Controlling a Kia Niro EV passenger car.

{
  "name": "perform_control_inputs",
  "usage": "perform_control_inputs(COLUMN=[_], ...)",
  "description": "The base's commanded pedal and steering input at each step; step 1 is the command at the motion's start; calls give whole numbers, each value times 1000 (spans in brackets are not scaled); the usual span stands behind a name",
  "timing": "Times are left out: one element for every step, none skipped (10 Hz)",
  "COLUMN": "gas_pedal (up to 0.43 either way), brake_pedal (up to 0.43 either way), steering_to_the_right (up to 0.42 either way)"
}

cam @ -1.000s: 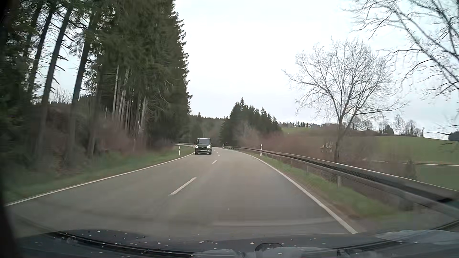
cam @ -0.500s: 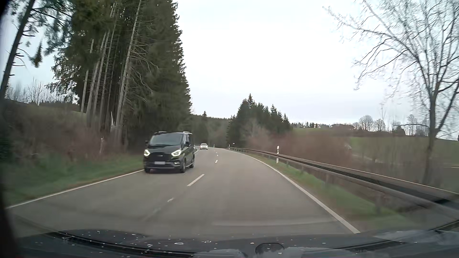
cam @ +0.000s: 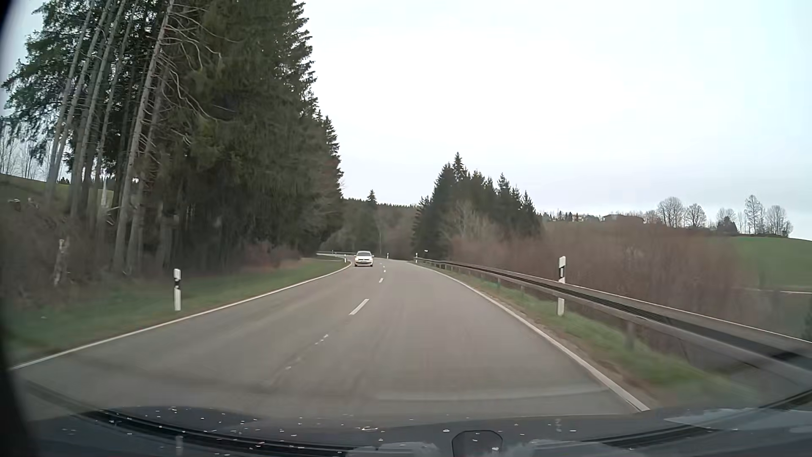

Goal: Follow the waypoints while adhering to traffic rules and regulations

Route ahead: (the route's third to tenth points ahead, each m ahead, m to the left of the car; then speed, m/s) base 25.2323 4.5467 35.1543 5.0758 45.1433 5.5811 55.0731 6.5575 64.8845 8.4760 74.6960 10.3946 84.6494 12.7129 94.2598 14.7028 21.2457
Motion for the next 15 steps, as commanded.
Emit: perform_control_inputs(gas_pedal=[390,390,390,390,378,378,378,370,370,350,331,311,311,299,299], brake_pedal=[0,0,0,0,0,0,0,0,0,0,0,0,0,0,0], steering_to_the_right=[-17,-17,-18,-20,-20,-20,-20,-21,-20,-20,-20,-19,-19,-17,-15])
